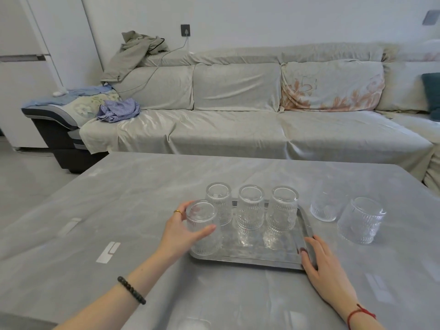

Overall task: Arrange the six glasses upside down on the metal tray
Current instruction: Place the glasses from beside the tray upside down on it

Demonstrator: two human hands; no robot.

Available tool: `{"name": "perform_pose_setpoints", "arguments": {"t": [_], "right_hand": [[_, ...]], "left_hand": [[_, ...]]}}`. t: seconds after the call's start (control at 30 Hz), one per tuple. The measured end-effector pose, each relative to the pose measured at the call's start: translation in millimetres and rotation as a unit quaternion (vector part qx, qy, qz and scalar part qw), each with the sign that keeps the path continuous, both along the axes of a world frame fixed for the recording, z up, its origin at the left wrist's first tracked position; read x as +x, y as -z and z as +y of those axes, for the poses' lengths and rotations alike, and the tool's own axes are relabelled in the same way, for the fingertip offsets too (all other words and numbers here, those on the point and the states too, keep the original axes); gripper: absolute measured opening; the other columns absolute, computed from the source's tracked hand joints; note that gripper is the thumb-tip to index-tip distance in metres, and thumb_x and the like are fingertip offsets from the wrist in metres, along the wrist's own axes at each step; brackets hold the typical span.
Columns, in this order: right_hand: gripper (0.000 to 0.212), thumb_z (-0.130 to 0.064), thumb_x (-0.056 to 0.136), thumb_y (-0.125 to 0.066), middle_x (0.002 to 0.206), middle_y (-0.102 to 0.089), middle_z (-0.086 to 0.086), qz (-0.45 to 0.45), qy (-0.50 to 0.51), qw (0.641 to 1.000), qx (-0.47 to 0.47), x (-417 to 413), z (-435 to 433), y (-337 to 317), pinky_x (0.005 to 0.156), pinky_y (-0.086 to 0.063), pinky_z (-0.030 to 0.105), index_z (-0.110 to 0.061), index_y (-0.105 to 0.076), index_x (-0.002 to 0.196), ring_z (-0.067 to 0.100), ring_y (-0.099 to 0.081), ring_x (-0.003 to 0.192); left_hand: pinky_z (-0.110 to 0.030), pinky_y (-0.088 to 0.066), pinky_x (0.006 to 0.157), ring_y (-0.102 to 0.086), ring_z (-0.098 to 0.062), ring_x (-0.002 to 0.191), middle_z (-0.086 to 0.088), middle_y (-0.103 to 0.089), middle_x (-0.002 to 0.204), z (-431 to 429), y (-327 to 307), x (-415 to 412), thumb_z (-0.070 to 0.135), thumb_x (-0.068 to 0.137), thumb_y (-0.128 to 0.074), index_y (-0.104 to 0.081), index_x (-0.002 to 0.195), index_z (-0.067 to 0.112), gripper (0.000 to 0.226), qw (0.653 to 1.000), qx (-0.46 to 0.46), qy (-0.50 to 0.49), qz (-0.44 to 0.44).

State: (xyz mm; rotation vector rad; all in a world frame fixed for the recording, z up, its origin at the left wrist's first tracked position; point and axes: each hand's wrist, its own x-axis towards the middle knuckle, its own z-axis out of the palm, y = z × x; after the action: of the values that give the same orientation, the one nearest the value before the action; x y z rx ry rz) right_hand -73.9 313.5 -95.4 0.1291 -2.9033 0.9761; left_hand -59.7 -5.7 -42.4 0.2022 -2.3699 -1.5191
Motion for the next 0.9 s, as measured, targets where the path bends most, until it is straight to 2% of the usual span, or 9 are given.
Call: {"name": "perform_pose_setpoints", "arguments": {"t": [0.1, 0.37, 0.53, 0.67, 0.8, 0.83, 0.9], "right_hand": [[0.042, -0.031, 0.091, -0.044, 0.147, -0.033, 0.008, 0.0, -0.001, 1.0, -0.001, -1.1, 0.8, 1.5, 0.113, -0.025, 0.038, -0.016, -0.04, 0.13, 0.023, -0.028, 0.136], [0.042, -0.031, 0.091, -0.044, 0.147, -0.033, 0.006, 0.012, -0.002, 1.0, -0.009, -5.5, 3.4, 7.5, 0.112, -0.028, 0.038, -0.018, -0.039, 0.13, 0.021, -0.028, 0.136], [0.041, -0.032, 0.091, -0.043, 0.147, -0.032, 0.005, 0.016, -0.002, 1.0, -0.005, -7.2, 4.0, 10.0, 0.11, -0.031, 0.039, -0.019, -0.039, 0.13, 0.022, -0.03, 0.135], [0.041, -0.032, 0.091, -0.042, 0.148, -0.032, 0.005, 0.02, -0.004, 1.0, -0.002, -7.8, 4.0, 10.8, 0.111, -0.028, 0.037, -0.019, -0.038, 0.13, 0.022, -0.031, 0.134], [0.042, -0.034, 0.092, -0.041, 0.149, -0.029, 0.003, 0.014, -0.001, 1.0, -0.008, -7.2, 3.9, 11.0, 0.111, -0.026, 0.035, -0.021, -0.037, 0.131, 0.02, -0.028, 0.136], [0.041, -0.034, 0.092, -0.041, 0.149, -0.03, 0.003, 0.015, -0.002, 1.0, -0.008, -7.2, 4.1, 10.8, 0.111, -0.026, 0.035, -0.021, -0.037, 0.131, 0.02, -0.028, 0.135], [0.04, -0.033, 0.092, -0.042, 0.148, -0.031, 0.002, 0.019, -0.004, 1.0, -0.016, -6.7, 5.3, 10.6, 0.111, -0.028, 0.034, -0.021, -0.037, 0.13, 0.02, -0.029, 0.134]], "left_hand": [[0.006, -0.033, 0.074, -0.053, 0.001, 0.104, 0.013, -0.061, 0.108, 10.0, 6.7, -3.8, 0.036, 0.051, -0.086, -0.047, 0.107, 0.041, 0.068, 1.0, -0.005, 0.009, -0.01], [-0.019, -0.034, 0.09, -0.051, -0.008, 0.113, 0.008, -0.059, 0.117, 15.8, 17.9, -18.5, 0.041, 0.049, -0.086, -0.047, 0.117, 0.034, 0.079, 0.999, 0.0, 0.007, -0.031], [-0.02, -0.036, 0.089, -0.052, -0.007, 0.11, 0.01, -0.058, 0.115, 17.0, 22.8, -21.1, 0.037, 0.051, -0.086, -0.043, 0.113, 0.039, 0.076, 0.999, 0.006, 0.019, -0.032], [-0.021, -0.035, 0.091, -0.049, -0.005, 0.11, 0.012, -0.055, 0.117, 16.7, 23.5, -19.7, 0.035, 0.055, -0.085, -0.04, 0.116, 0.04, 0.076, 0.999, 0.006, 0.032, -0.027], [-0.006, -0.034, 0.089, -0.045, 0.008, 0.111, 0.019, -0.049, 0.126, 11.4, 31.6, -12.0, 0.04, 0.053, -0.084, -0.032, 0.128, 0.038, 0.091, 0.997, -0.012, 0.061, -0.042], [-0.009, -0.032, 0.094, -0.042, 0.006, 0.116, 0.016, -0.044, 0.132, 8.6, 35.8, -8.6, 0.039, 0.053, -0.085, -0.029, 0.134, 0.033, 0.098, 0.996, -0.031, 0.061, -0.055], [-0.024, -0.031, 0.106, -0.037, -0.007, 0.128, 0.01, -0.036, 0.14, 3.1, 44.5, 0.2, 0.046, 0.05, -0.084, -0.021, 0.141, 0.024, 0.113, 0.99, -0.097, 0.056, -0.088]]}}
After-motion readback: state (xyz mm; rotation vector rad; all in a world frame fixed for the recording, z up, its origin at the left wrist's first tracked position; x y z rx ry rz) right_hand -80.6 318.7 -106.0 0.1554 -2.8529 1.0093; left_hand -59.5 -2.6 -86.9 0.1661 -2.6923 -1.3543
